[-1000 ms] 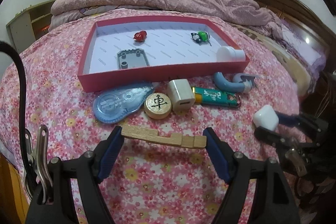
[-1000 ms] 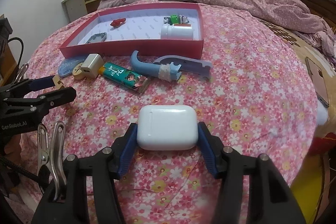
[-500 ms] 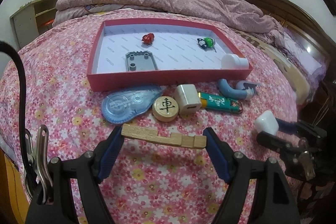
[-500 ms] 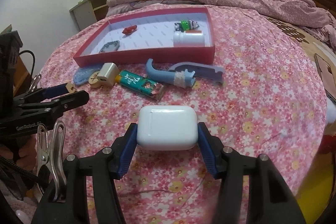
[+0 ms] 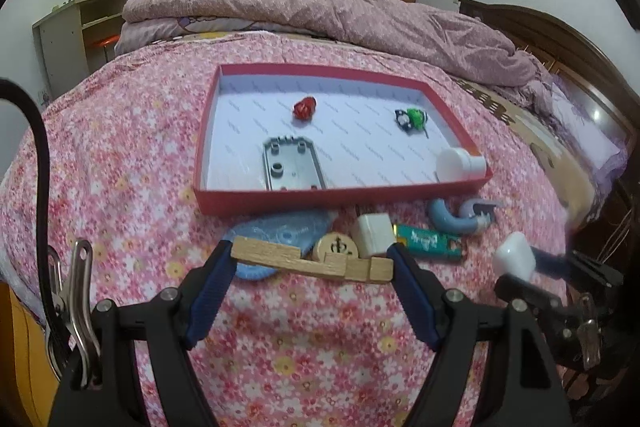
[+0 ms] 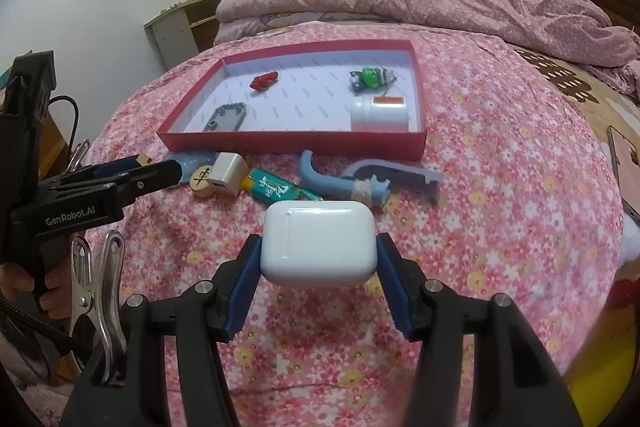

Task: Organize rigid objects
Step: 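Lift the wooden stand and earbud case toward the tray, then release the wooden stand into the tray while the right carries the earbud case over it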

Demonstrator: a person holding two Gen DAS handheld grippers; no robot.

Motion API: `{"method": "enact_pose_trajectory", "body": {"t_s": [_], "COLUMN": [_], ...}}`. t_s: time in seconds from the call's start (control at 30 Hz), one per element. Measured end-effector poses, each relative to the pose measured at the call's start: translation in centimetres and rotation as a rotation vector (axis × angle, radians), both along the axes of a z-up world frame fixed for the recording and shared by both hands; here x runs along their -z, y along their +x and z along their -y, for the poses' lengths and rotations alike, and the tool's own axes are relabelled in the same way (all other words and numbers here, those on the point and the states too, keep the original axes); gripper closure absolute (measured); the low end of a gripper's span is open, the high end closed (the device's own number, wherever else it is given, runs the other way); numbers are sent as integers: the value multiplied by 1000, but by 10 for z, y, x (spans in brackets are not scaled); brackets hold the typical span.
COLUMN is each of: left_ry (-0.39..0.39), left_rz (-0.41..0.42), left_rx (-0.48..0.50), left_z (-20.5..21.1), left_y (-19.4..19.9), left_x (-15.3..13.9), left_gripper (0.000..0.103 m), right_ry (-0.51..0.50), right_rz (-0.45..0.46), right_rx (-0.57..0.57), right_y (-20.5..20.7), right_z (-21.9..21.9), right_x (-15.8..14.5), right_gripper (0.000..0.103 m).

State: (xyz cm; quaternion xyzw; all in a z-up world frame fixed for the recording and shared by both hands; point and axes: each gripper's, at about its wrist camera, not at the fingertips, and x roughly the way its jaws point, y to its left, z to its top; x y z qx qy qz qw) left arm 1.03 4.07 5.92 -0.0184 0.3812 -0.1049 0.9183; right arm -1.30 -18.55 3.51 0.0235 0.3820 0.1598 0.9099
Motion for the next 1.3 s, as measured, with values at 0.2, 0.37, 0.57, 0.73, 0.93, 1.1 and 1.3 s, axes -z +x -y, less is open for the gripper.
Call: {"method": "enact_pose_trajectory", "body": {"t_s": [0.2,0.37,0.57,0.73,0.93,1.1,1.3], "left_ry": [7,12,12,25,27,48,34], "left_rz": [23,40,54,74,76,64,11], "left_rx": [2,9,12,3,3,-13,-34], "left_z": [2,4,5,7,13,15,9], "left_y": [11,25,44,64,89,107,131], "left_x": [-12,-27,-43,-52,-56,-48,-31], "left_gripper": [23,23,23,23,23,23,23], "right_ry": [-12,-16,-13,-23,-12,11,12], "right_rz": [14,31,52,74,80,34,-14], "right_rx": [-11,-24,-38,-28,-9,-1,7], "right_y": [7,17,36,54,84,112,134], "right_z": [-3,-6,-8,-8,-7,-4,-3], "right_x": [-10,-22,-36,-51,-65,-65,-55], "right_gripper": [46,46,46,46,46,46,46]}}
